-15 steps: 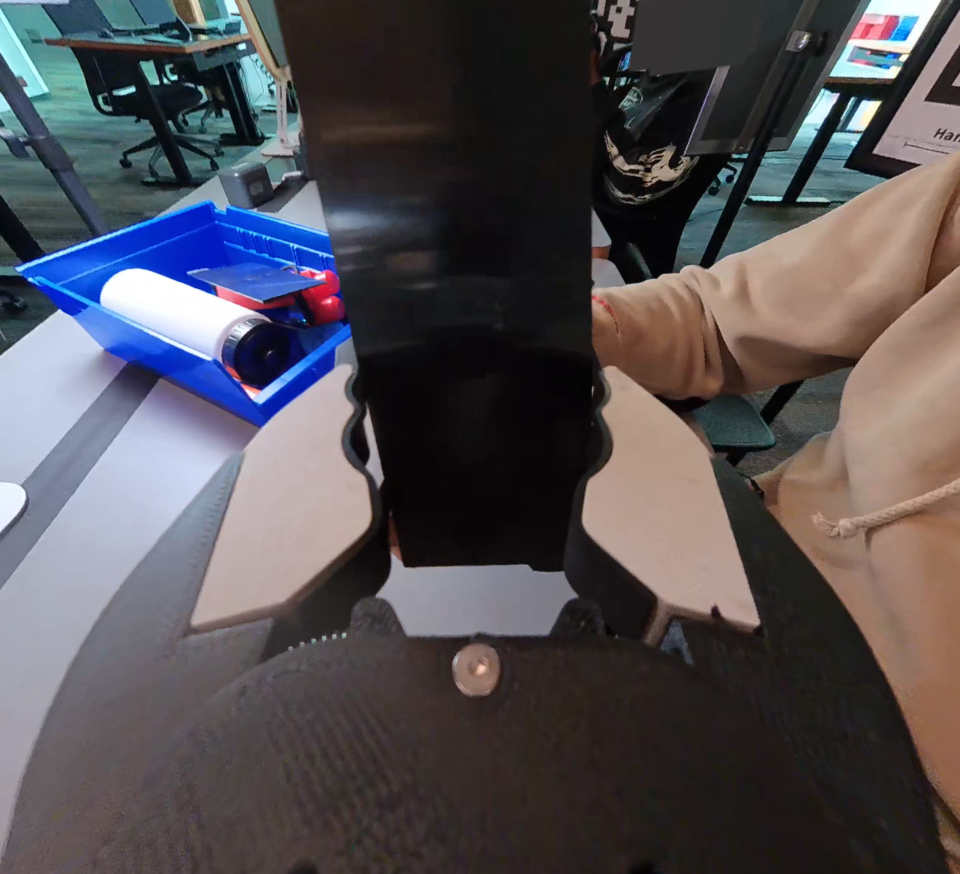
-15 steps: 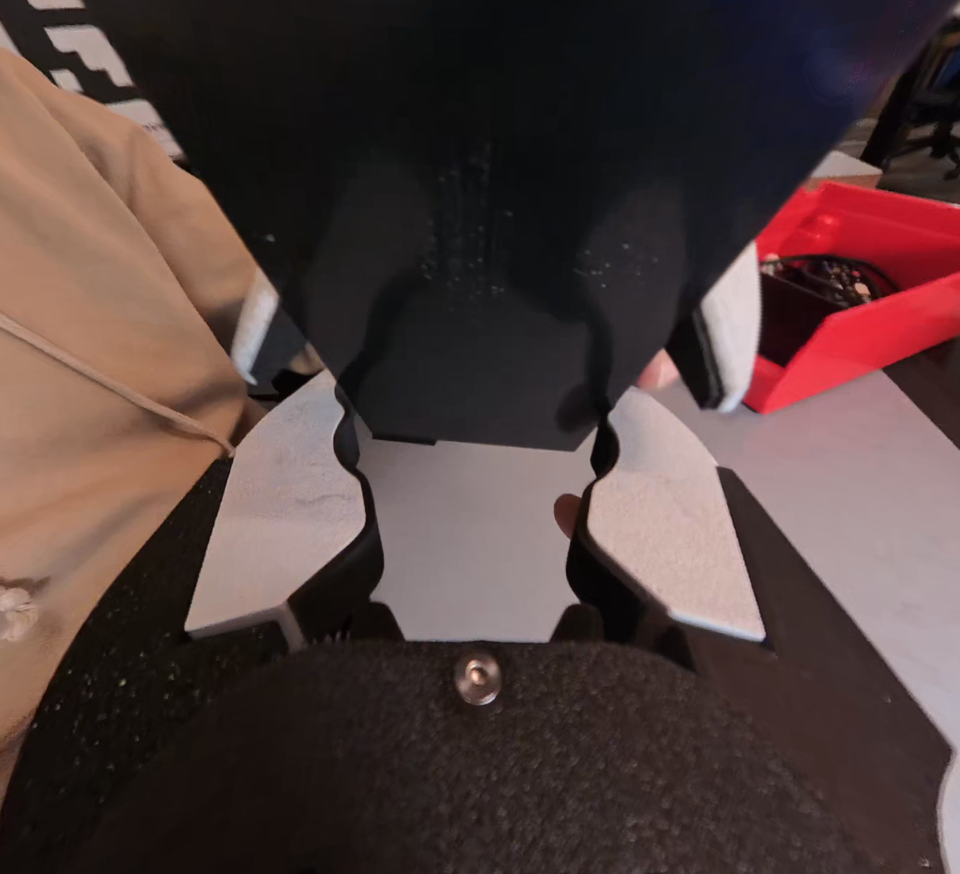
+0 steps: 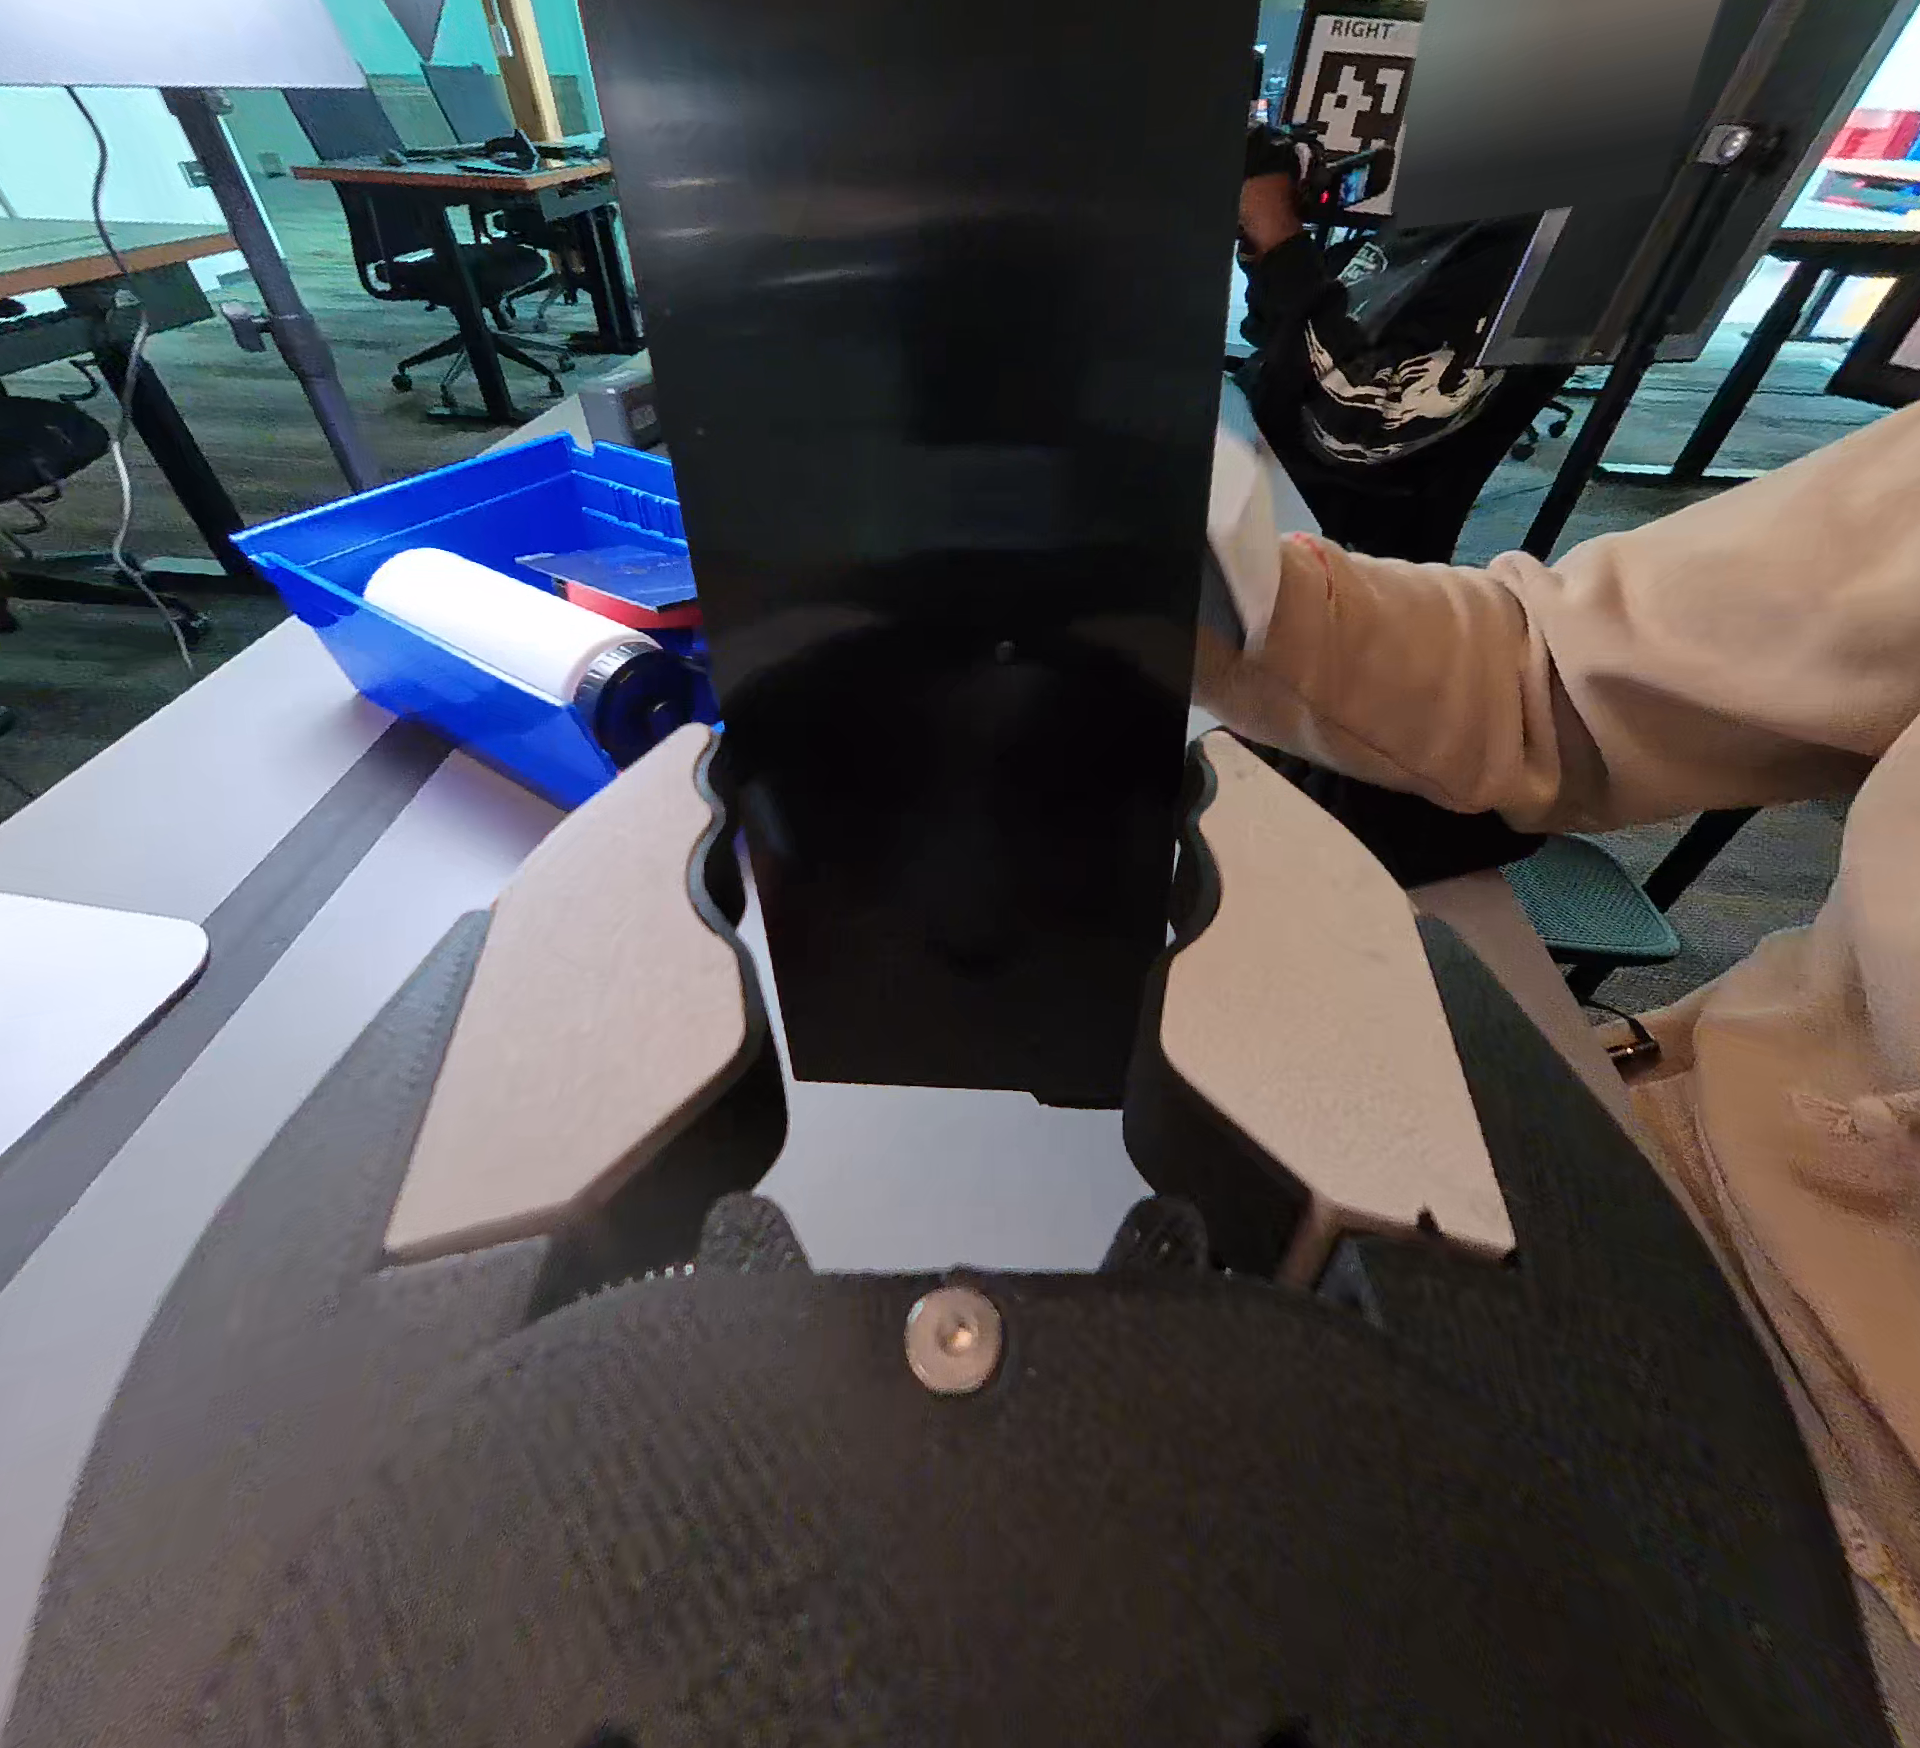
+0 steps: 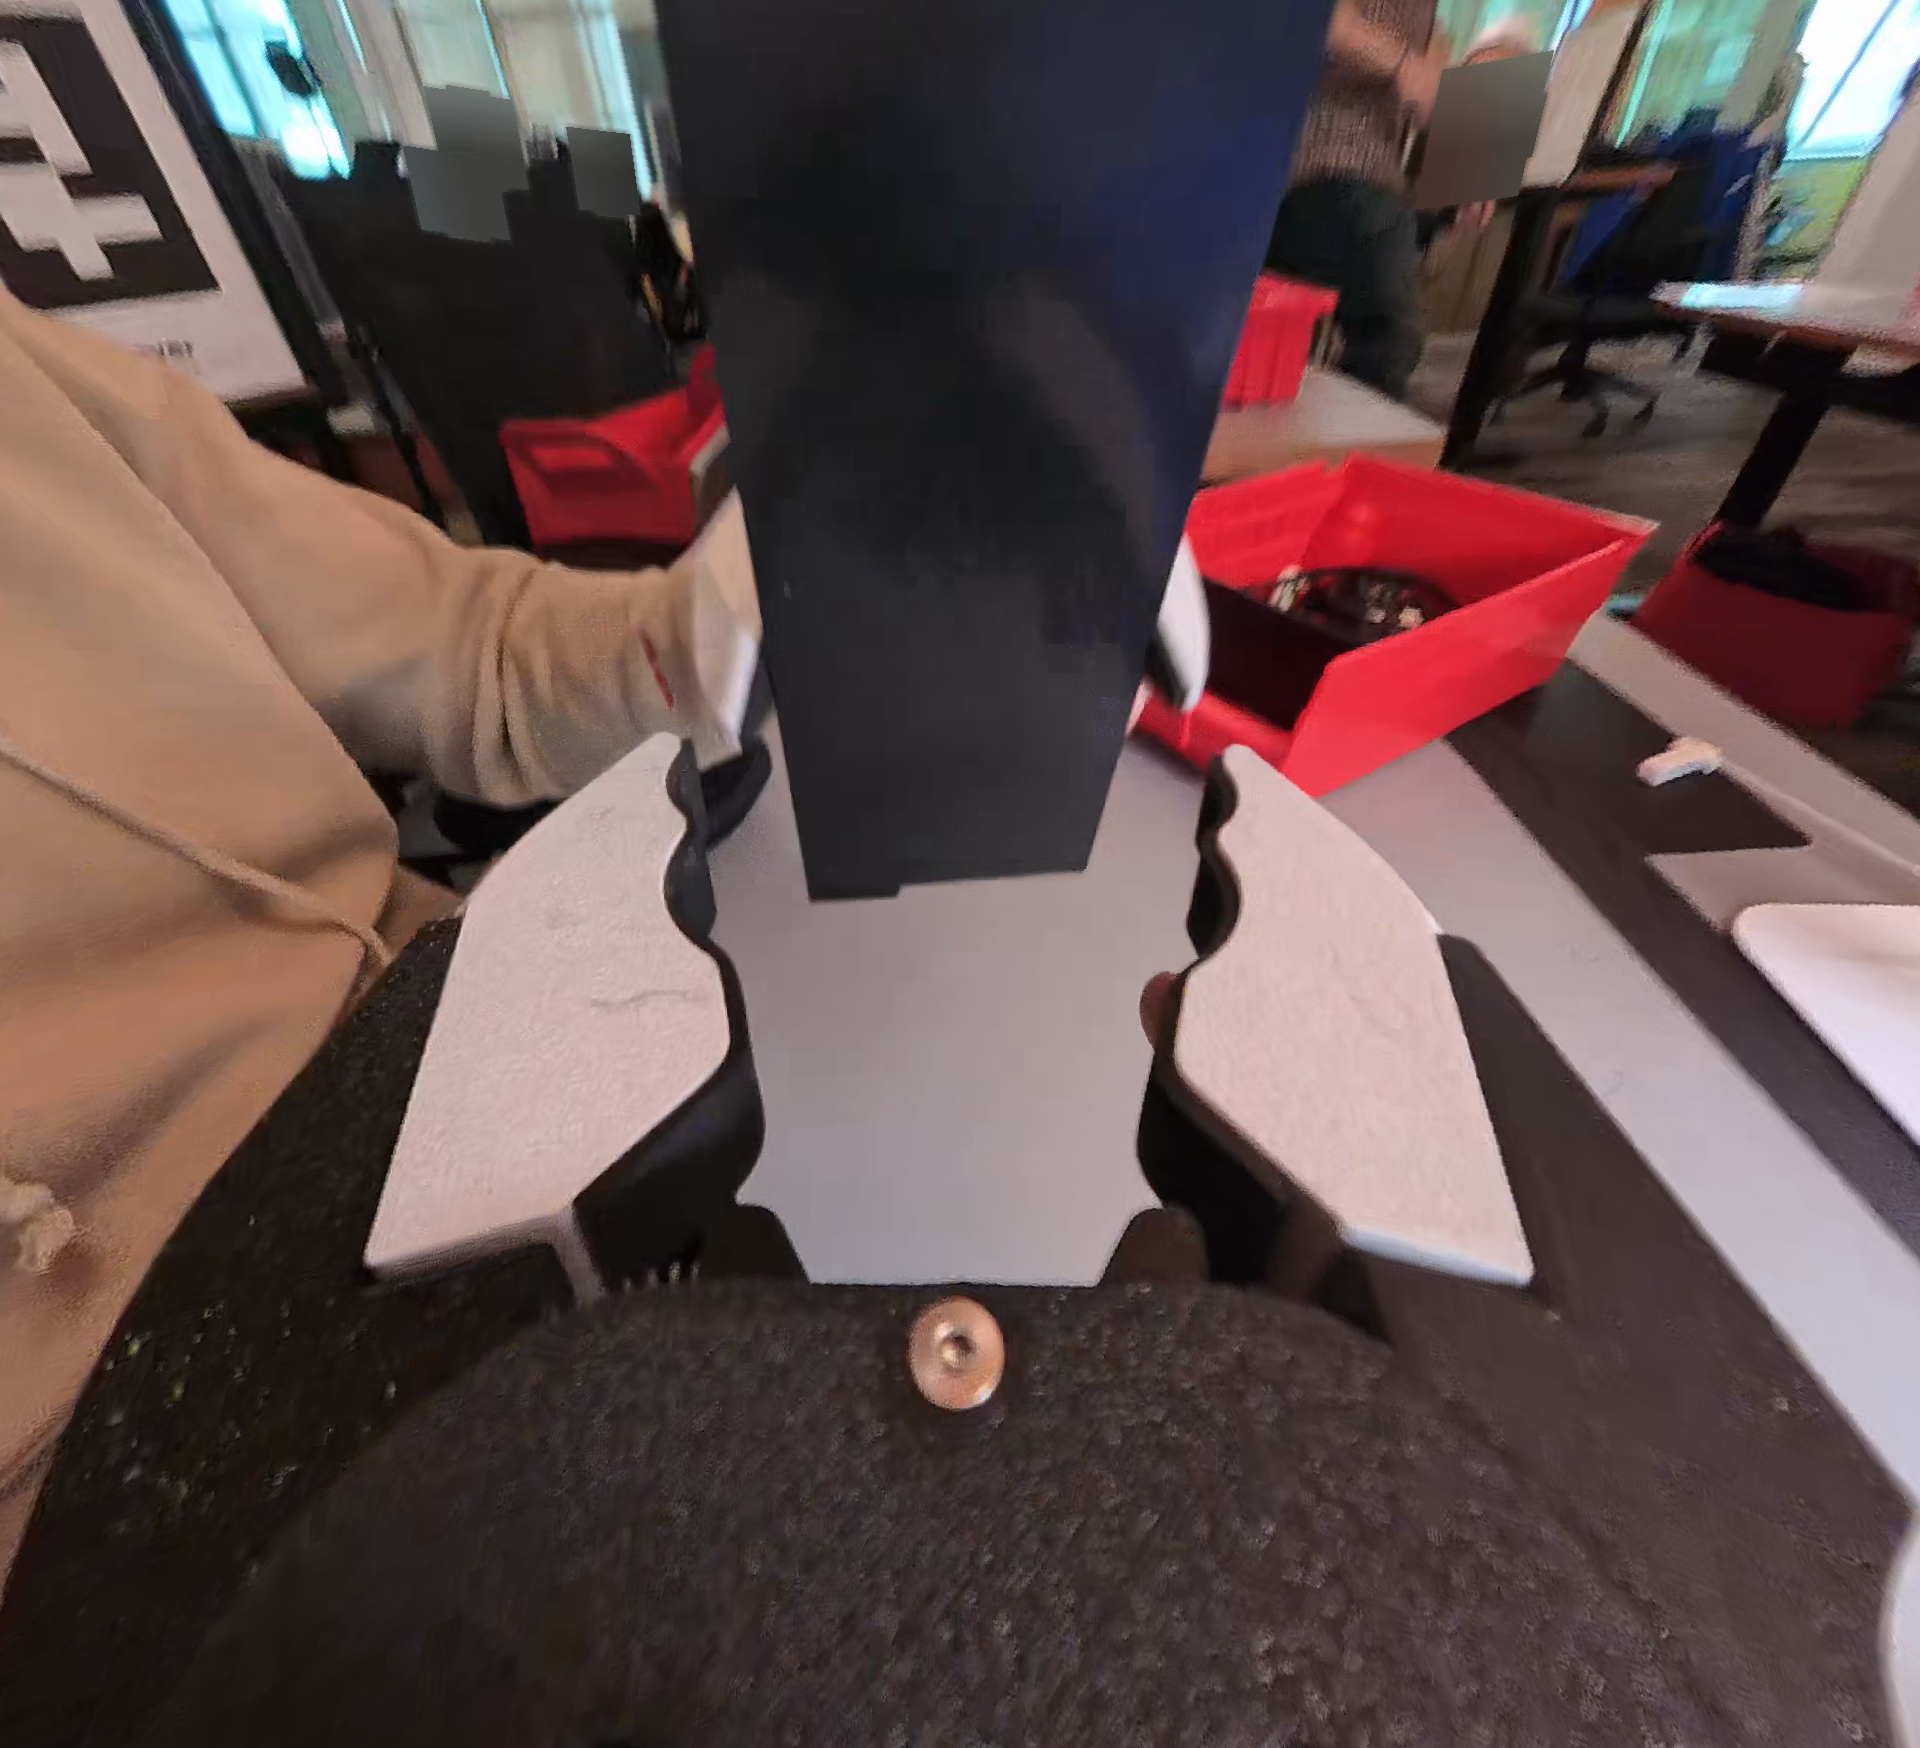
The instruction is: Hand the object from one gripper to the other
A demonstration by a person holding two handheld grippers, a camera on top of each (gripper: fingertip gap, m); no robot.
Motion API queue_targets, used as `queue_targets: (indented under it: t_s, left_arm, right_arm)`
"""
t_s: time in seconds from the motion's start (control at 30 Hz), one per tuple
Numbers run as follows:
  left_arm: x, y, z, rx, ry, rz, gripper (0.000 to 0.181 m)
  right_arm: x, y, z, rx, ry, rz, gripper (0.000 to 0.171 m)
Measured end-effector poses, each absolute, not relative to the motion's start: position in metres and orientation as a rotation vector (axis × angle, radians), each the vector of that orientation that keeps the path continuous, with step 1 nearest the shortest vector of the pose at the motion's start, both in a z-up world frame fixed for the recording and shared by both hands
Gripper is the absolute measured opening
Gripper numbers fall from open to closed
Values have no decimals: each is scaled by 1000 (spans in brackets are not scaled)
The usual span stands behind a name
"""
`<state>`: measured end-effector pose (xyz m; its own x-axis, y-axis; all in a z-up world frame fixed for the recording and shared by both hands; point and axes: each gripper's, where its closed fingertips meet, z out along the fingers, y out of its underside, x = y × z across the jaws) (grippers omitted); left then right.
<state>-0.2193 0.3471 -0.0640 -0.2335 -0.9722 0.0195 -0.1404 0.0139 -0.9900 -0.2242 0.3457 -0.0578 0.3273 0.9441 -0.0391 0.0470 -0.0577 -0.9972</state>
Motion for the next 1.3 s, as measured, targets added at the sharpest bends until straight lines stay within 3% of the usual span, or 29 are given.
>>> queue_targets:
  t_s: [0.1,0.3,0.53,0.67,0.8,1.0,1.2,1.3]
  left_arm:
    - [-210,338,-77,-1191,1531,-1335,82]
    - [-204,329,-105,-1235,1661,-1288,80]
    - [-229,350,-56,-1225,1472,-1379,93]
    - [-220,336,-63,-1231,1534,-1343,102]
    - [-217,326,-75,-1199,1632,-1257,90]
    - [-221,359,-59,-1151,1506,-874,89]
    - [-226,390,-49,-1085,1389,-383,89]
    - [-217,390,-63,-1074,1406,-290,89]
  right_arm:
    - [-215,340,-35,-1364,-934,953,92]
    - [-235,343,-59,-1450,-1018,896,87]
    - [-228,356,-85,-1571,-1057,764,87]
    - [-253,358,-114,-1646,-1158,672,87]
    - [-271,353,-126,-1658,-1236,601,87]
    - [-237,358,-96,-1669,-1118,603,86]
    - [-226,350,-38,-1710,-835,654,68]
    - [-231,355,-41,-1761,-774,562,61]
